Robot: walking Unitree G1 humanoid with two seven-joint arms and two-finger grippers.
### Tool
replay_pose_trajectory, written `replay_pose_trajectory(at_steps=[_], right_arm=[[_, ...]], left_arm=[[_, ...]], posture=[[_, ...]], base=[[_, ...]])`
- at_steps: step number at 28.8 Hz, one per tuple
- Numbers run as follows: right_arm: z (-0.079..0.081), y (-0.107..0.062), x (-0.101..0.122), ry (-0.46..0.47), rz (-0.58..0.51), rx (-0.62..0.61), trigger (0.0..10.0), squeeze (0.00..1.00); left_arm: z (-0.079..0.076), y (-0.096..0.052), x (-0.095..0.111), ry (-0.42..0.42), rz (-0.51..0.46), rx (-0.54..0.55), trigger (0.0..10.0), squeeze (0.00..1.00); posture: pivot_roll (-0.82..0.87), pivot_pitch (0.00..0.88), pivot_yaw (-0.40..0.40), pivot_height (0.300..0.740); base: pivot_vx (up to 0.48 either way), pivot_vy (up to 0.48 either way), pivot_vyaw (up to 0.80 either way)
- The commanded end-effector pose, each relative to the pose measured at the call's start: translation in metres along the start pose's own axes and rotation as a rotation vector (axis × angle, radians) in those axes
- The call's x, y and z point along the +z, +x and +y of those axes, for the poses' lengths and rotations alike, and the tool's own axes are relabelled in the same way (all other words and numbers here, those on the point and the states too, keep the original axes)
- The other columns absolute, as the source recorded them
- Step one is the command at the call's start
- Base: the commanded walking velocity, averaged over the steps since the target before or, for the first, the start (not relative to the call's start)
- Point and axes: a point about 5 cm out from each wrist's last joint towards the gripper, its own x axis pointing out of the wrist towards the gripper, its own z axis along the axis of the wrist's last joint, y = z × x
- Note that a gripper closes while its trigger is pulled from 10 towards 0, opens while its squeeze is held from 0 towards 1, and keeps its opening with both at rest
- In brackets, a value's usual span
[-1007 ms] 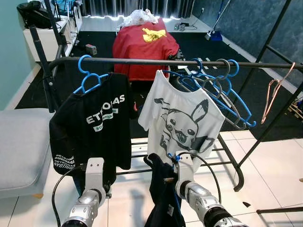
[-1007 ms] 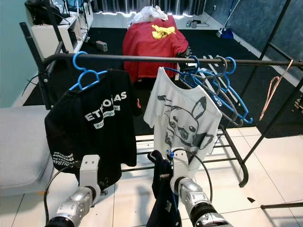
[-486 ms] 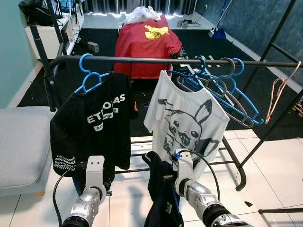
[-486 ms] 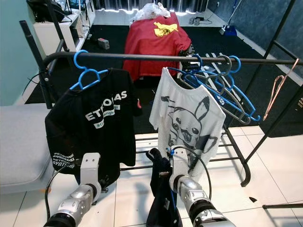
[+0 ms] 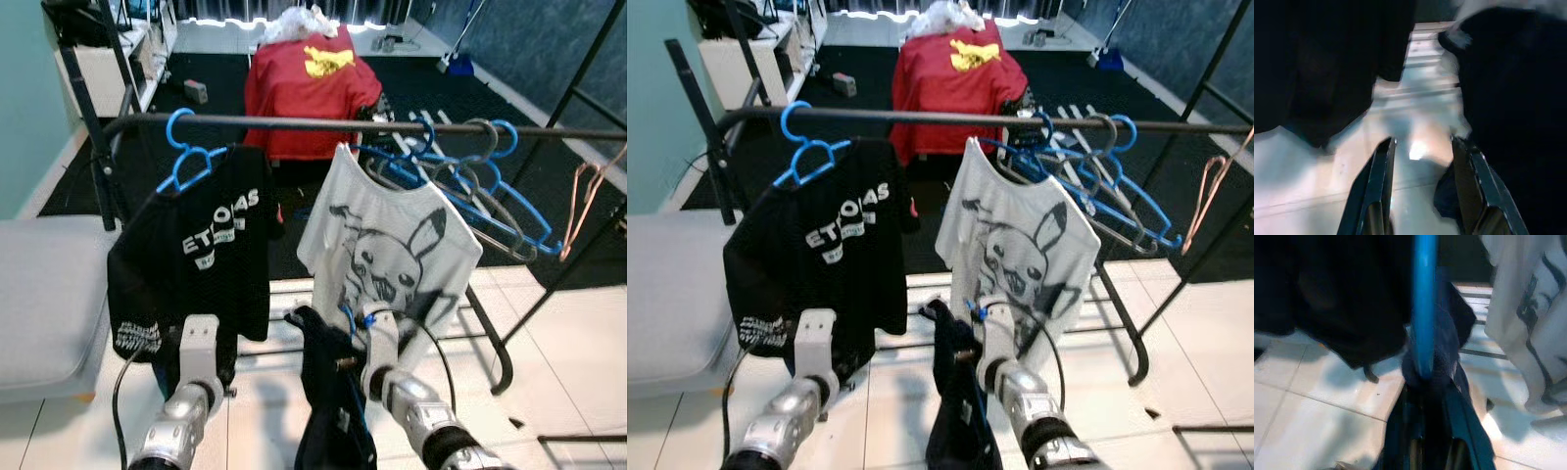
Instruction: Hang hanger
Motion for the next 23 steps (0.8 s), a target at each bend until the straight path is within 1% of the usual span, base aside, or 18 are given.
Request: replay_pose_trajectory(at_steps=[1, 2, 3, 4, 5, 6, 7, 8, 9, 12, 14, 15, 16, 17, 18, 19, 22, 23], right_arm=[[0.005, -0.002, 0.019, -0.072, -0.071, 0.111, 10.0, 0.0], [0.008, -0.017, 0.035, -0.115, -0.14, 0.22, 10.0, 0.0], [0.007, -0.026, 0.043, -0.161, -0.18, 0.275, 10.0, 0.0], [0.007, -0.026, 0.043, -0.161, -0.18, 0.275, 10.0, 0.0], [0.007, -0.033, 0.049, -0.198, -0.205, 0.316, 10.0, 0.0], [0.003, -0.045, 0.055, -0.231, -0.17, 0.406, 10.0, 0.0], [-0.001, -0.059, 0.06, -0.249, -0.112, 0.506, 10.0, 0.0], [-0.001, -0.059, 0.06, -0.249, -0.112, 0.506, 10.0, 0.0], [-0.004, -0.07, 0.065, -0.206, -0.058, 0.577, 10.0, 0.0], [-0.004, -0.075, 0.067, -0.189, -0.041, 0.603, 10.0, 0.0], [-0.012, -0.096, 0.08, -0.205, 0.006, 0.683, 10.0, 0.0], [-0.013, -0.107, 0.09, -0.216, 0.021, 0.728, 10.0, 0.0], [-0.012, -0.114, 0.097, -0.224, 0.031, 0.758, 10.0, 0.0], [-0.011, -0.118, 0.105, -0.223, 0.019, 0.778, 10.0, 0.0], [-0.011, -0.118, 0.105, -0.223, 0.019, 0.778, 10.0, 0.0], [-0.009, -0.121, 0.111, -0.22, 0.007, 0.797, 10.0, 0.0], [-0.007, -0.122, 0.117, -0.223, -0.017, 0.811, 10.0, 0.0], [-0.004, -0.123, 0.126, -0.228, -0.045, 0.824, 10.0, 0.0]], left_arm=[[0.0, -0.006, 0.02, -0.005, -0.08, -0.07, 10.0, 0.0], [0.001, -0.022, 0.04, 0.017, -0.169, -0.163, 10.0, 0.0], [0.004, -0.029, 0.046, 0.045, -0.189, -0.205, 10.0, 0.0], [0.004, -0.029, 0.046, 0.045, -0.189, -0.205, 10.0, 0.0], [0.006, -0.033, 0.05, 0.065, -0.2, -0.235, 10.0, 0.0], [0.012, -0.042, 0.054, 0.105, -0.195, -0.29, 10.0, 0.0], [0.017, -0.053, 0.058, 0.149, -0.18, -0.351, 10.0, 0.0], [0.017, -0.053, 0.058, 0.149, -0.18, -0.351, 10.0, 0.0], [0.02, -0.061, 0.062, 0.152, -0.176, -0.378, 10.0, 0.0], [0.021, -0.065, 0.064, 0.15, -0.174, -0.386, 10.0, 0.0], [0.02, -0.081, 0.073, 0.165, -0.17, -0.456, 10.0, 0.0], [0.015, -0.089, 0.078, 0.172, -0.166, -0.5, 10.0, 0.0], [0.011, -0.095, 0.082, 0.176, -0.162, -0.529, 10.0, 0.0], [0.005, -0.098, 0.086, 0.179, -0.168, -0.551, 10.0, 0.0], [0.005, -0.098, 0.086, 0.179, -0.168, -0.551, 10.0, 0.0], [0.0, -0.101, 0.09, 0.181, -0.174, -0.569, 10.0, 0.0], [-0.004, -0.101, 0.094, 0.179, -0.186, -0.577, 10.0, 0.0], [-0.008, -0.101, 0.1, 0.171, -0.209, -0.585, 10.0, 0.18]], posture=[[0.01, 0.063, -0.026, 0.74], [0.0, 0.066, -0.02, 0.74], [0.0, 0.066, -0.021, 0.74], [0.0, 0.066, -0.021, 0.74], [0.0, 0.066, -0.021, 0.74], [0.01, 0.06, -0.028, 0.74], [0.01, 0.06, -0.028, 0.74], [0.01, 0.06, -0.028, 0.74], [0.01, 0.059, -0.03, 0.74], [0.01, 0.059, -0.03, 0.74], [0.01, 0.05, -0.036, 0.74], [0.01, 0.047, -0.032, 0.74], [0.01, 0.047, -0.032, 0.74], [0.0, 0.044, -0.029, 0.74], [0.0, 0.044, -0.029, 0.74], [0.0, 0.04, -0.027, 0.74], [0.0, 0.04, -0.027, 0.74], [0.0, 0.036, -0.028, 0.74]], base=[[0.0, 0.0, 0.0], [0.0, 0.0, 0.0], [0.0, 0.0, 0.0], [0.0, 0.0, 0.0], [0.0, 0.0, 0.0], [0.0, 0.0, 0.0], [0.0, 0.0, 0.0], [0.0, 0.0, 0.0], [0.0, 0.0, 0.0], [0.0, 0.0, 0.0], [0.0, 0.0, 0.0], [0.0, 0.0, 0.0], [0.0, 0.0, 0.0], [0.0, 0.0, 0.0], [0.0, 0.0, 0.0], [0.0, 0.0, 0.0], [0.0, 0.0, 0.0], [0.0, 0.0, 0.0]])
